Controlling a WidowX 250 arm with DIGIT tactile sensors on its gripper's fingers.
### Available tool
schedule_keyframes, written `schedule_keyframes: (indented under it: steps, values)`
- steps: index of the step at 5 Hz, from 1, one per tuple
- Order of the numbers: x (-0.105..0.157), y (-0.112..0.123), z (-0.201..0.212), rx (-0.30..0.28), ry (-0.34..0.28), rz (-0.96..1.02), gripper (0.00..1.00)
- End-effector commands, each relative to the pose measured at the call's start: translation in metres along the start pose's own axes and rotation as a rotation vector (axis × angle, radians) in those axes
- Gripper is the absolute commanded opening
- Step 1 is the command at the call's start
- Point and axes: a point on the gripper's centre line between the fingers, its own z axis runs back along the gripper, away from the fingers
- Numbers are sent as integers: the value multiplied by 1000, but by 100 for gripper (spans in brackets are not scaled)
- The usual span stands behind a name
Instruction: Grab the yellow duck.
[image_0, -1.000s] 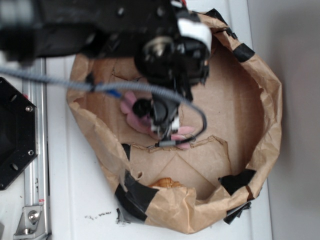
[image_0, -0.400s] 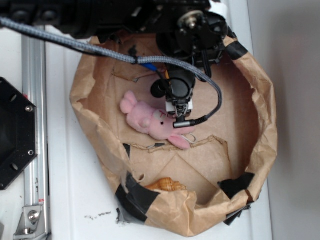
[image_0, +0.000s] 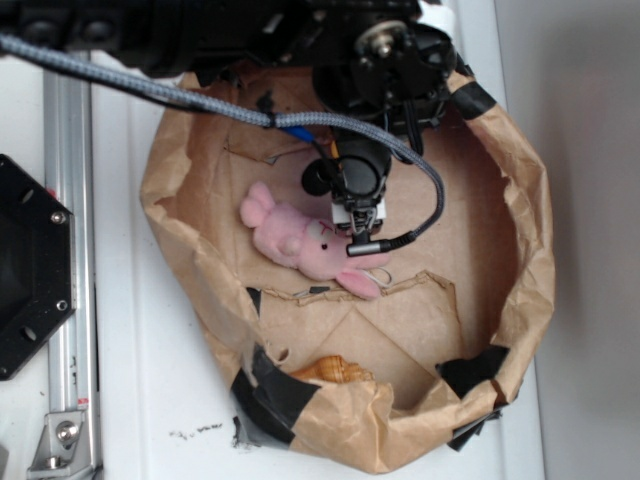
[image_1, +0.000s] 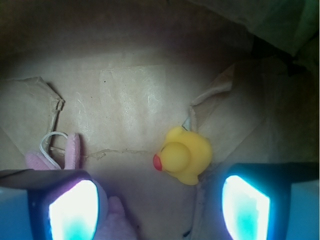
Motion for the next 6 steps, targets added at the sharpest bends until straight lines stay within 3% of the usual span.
schedule_keyframes:
  steps: [1,3,6]
  values:
    - [4,0,-1,9,-109,26,100]
    - [11,-7,-4,-67,-148,27,100]
    - [8,-12,-16,-47,-112,26,100]
